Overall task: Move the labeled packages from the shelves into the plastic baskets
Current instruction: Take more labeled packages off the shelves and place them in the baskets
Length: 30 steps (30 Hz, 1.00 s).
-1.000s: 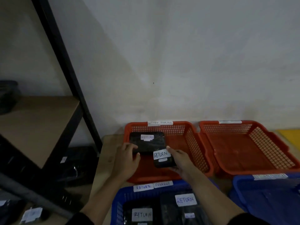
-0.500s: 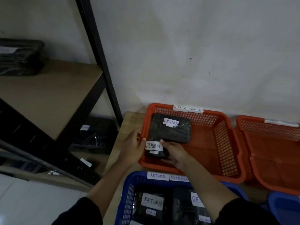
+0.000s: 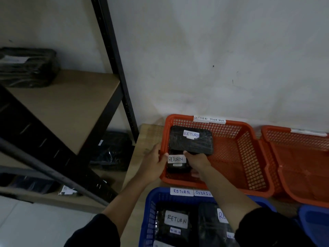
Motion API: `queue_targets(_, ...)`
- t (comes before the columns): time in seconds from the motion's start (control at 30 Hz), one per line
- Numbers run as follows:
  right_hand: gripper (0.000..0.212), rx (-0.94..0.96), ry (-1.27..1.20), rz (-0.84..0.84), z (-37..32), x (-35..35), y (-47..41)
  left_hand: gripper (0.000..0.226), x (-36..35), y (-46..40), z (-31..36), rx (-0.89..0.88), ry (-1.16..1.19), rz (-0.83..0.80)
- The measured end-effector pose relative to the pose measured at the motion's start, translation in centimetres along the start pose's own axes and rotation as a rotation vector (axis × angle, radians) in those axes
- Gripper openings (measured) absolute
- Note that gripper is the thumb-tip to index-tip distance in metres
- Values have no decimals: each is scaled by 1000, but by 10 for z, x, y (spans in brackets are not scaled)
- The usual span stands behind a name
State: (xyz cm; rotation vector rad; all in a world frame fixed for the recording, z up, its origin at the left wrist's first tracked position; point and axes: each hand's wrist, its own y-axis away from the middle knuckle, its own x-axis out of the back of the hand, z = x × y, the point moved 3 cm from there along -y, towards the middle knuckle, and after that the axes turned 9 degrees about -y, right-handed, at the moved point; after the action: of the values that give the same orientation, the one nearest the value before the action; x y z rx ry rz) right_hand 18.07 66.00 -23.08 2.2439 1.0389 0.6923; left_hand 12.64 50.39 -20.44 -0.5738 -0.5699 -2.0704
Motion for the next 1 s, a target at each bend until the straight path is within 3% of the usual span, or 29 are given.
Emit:
queue_targets(0.17,45,173,162,74,-13,10,33,37,13,10,8,-75,-38,-2)
queue_targets(0.33,36,318,135,90,-25,10,79,37,30,32,22,-122,-47,-4)
queue_targets(0.63,45,520,117,38,-42,-15,190,34,87,100,44,-209,-72,-66)
queue_targets(0.87,35,593,57,-63,-12,-61,284,25,151,180,22,-259,-136,77)
queue_targets(1.0,39,618,70,-123,-3,-92,329,33,191,222,-3,-210,-133,115)
